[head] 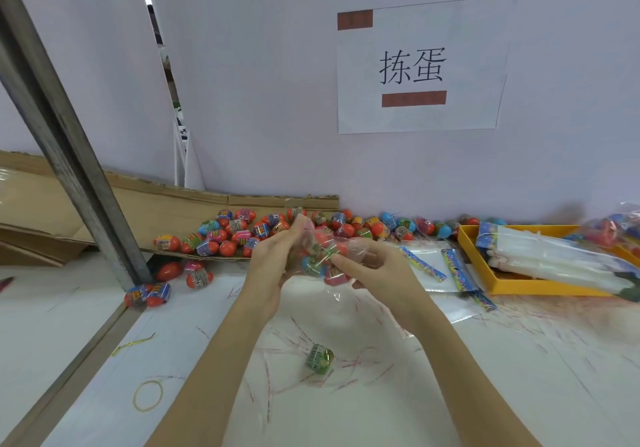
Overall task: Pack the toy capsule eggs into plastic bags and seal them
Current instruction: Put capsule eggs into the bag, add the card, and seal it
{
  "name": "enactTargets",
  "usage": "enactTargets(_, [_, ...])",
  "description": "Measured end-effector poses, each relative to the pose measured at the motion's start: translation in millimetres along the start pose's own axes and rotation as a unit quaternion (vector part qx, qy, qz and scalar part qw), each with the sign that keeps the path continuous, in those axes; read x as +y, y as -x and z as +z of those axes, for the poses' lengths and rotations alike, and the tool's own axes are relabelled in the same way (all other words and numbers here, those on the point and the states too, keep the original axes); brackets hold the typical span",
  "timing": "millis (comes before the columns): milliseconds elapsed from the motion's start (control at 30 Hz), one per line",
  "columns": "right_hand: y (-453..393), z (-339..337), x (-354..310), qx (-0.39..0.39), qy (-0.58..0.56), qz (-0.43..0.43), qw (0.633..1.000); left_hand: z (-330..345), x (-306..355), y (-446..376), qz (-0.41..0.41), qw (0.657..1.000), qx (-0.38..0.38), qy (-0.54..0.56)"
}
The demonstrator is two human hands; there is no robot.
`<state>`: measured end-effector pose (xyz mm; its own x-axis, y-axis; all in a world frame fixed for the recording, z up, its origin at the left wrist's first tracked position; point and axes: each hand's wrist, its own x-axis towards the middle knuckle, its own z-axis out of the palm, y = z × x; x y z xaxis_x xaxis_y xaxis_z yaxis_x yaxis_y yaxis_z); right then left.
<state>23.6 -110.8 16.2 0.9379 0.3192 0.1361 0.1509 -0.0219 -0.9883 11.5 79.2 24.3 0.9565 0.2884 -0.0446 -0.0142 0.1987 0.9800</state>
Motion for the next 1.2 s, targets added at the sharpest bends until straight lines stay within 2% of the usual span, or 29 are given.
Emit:
enactTargets(67, [0.4, 4.8, -1.0, 0.001, 0.002, 0.008, 1.000, -2.4, -3.2, 0.1, 0.038, 0.999, 0.000, -0.021])
enactTargets(133, [0.0, 7.8, -0.9, 0.011, -0.008, 0.015, 1.000, -2.9, -5.6, 0.0, 0.079, 0.995, 0.034, -0.041])
enactTargets(300, [-1.1, 9.2, 1.0, 0.052, -0.057, 0.020, 0.997, -5.1, -9.7, -3.6, 0.215, 0.969, 0.069, -0.104])
enactTargets(500, [-1.2, 14.5, -3.5, 0.069, -0.161, 0.035, 0.984, 2.0, -13.0, -1.6, 0.278, 0.947, 0.090, -0.131])
enactTargets(633, [-1.0, 15.0, -7.4, 0.097, -0.180, 0.061, 0.977, 2.4, -11.9, -0.7, 0.331, 0.916, 0.103, -0.201])
enactTargets(733, [-2.8, 12.4, -7.4, 0.170, -0.173, 0.074, 0.967, 4.1, -11.7, 1.3, 0.345, 0.906, 0.074, -0.233])
enactTargets(833, [-4.4, 11.7, -5.8, 0.218, -0.187, 0.065, 0.956, 8.2, -14.3, 2.8, 0.325, 0.920, 0.044, -0.213])
enactTargets(900, [-4.1, 15.5, -5.2, 0.224, -0.191, 0.051, 0.954, 11.5, -15.8, 3.7, 0.300, 0.936, 0.045, -0.181])
enactTargets(1000, [-3.5, 19.9, -5.4, 0.195, -0.200, 0.042, 0.959, 10.4, -15.6, 2.0, 0.260, 0.954, 0.055, -0.136])
enactTargets(1067, [-3.5, 18.9, -5.8, 0.133, -0.214, 0.045, 0.967, 6.6, -15.7, 0.1, 0.251, 0.959, 0.056, -0.123])
enactTargets(1200, [-3.1, 7.6, -5.3, -0.014, -0.243, 0.105, 0.964, 2.0, -15.8, -0.5, 0.247, 0.962, 0.081, -0.084])
